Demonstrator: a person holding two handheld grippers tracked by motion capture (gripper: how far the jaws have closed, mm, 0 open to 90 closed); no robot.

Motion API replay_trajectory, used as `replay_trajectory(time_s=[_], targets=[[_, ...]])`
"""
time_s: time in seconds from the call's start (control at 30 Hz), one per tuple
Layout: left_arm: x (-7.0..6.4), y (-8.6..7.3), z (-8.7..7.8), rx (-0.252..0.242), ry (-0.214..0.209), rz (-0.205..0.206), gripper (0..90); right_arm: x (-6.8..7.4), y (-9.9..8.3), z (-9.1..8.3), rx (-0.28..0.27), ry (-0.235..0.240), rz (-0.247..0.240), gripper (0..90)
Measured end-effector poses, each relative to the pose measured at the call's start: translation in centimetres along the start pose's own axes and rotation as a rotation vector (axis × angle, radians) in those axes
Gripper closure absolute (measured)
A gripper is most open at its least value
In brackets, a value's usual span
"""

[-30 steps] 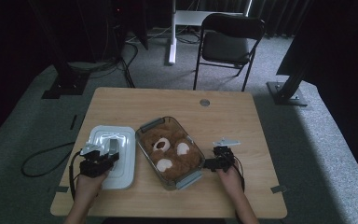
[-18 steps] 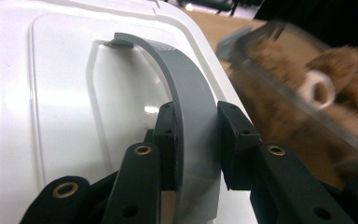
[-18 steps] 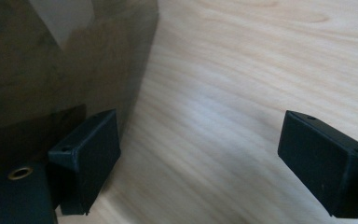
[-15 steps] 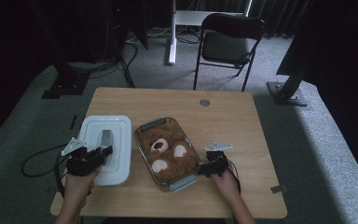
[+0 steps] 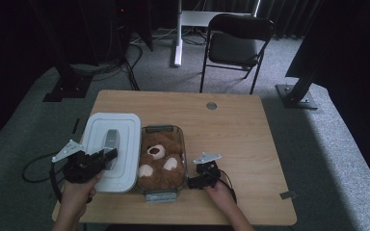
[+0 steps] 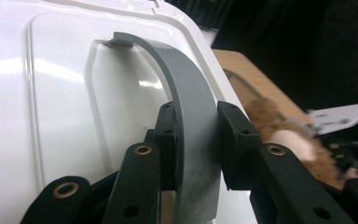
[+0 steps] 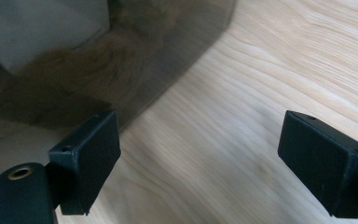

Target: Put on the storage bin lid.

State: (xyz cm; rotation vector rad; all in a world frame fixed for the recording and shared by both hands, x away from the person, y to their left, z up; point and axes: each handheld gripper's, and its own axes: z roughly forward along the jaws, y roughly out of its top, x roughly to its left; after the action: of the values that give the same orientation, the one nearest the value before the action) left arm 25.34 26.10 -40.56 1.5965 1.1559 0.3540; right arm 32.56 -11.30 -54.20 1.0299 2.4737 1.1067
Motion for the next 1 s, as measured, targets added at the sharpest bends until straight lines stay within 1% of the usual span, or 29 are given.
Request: replay_trajectory(time_s=[0.07, 0.13, 0.27, 0.33, 0.37, 0.43, 0.47, 0.5, 0.57, 0.6, 0.63, 0.7, 0.73, 0.8, 0.93, 1.0], targets=[[-0.5, 0.1, 0.2, 0.010, -0.029, 0.004, 72.4, 0.6, 0.1, 0.4, -0.005, -0.001, -0.011, 12.3], [-1.1, 0.2, 0.5, 0.014, -0.047, 0.016, 72.4, 1.2, 0.4, 0.8, 0.001, 0.002, -0.008, 12.3], [-1.9, 0.2, 1.2, 0.031, -0.090, 0.018, 72.4, 2.3, 1.0, 1.2, 0.004, -0.006, -0.039, 12.3], [-2.4, 0.2, 1.8, 0.045, -0.104, 0.025, 72.4, 2.6, 1.2, 1.3, -0.007, 0.013, -0.044, 12.3], [-2.7, 0.2, 2.1, 0.052, -0.109, 0.029, 72.4, 2.8, 1.2, 1.3, -0.011, 0.024, -0.057, 12.3], [-3.1, 0.2, 2.8, 0.069, -0.123, 0.038, 72.4, 3.2, 1.2, 1.6, -0.004, 0.034, -0.067, 12.2], [-3.3, 0.2, 3.2, 0.077, -0.132, 0.042, 72.4, 3.3, 1.3, 1.7, 0.003, 0.029, -0.071, 12.2], [-3.5, 0.2, 3.5, 0.084, -0.140, 0.038, 72.4, 3.3, 1.2, 1.7, -0.003, 0.013, -0.075, 12.2], [-3.8, 0.4, 4.1, 0.097, -0.154, 0.039, 72.4, 3.1, 1.2, 1.5, -0.014, 0.003, -0.058, 12.2], [-3.9, 0.4, 4.4, 0.097, -0.157, 0.030, 72.4, 2.8, 1.2, 1.3, -0.016, -0.008, -0.047, 12.2], [-4.0, 0.5, 4.7, 0.100, -0.163, 0.024, 72.5, 2.5, 1.1, 1.1, -0.024, -0.028, -0.039, 12.2], [-4.4, 0.5, 5.3, 0.104, -0.179, 0.020, 72.5, 1.8, 1.0, 0.7, -0.039, -0.054, -0.009, 12.2], [-4.5, 0.5, 5.6, 0.111, -0.188, 0.024, 72.5, 1.5, 0.9, 0.5, -0.047, -0.067, 0.008, 12.2], [-4.7, 0.6, 6.0, 0.116, -0.178, 0.026, 72.5, 1.0, 0.7, 0.2, -0.058, -0.093, 0.016, 12.2], [-4.7, 0.5, 6.7, 0.120, -0.166, -0.007, 72.6, 0.2, 0.4, -0.2, -0.062, -0.140, 0.026, 12.2], [-4.8, 0.4, 7.0, 0.129, -0.153, -0.005, 72.6, -0.2, 0.3, -0.4, -0.068, -0.154, 0.038, 12.2]])
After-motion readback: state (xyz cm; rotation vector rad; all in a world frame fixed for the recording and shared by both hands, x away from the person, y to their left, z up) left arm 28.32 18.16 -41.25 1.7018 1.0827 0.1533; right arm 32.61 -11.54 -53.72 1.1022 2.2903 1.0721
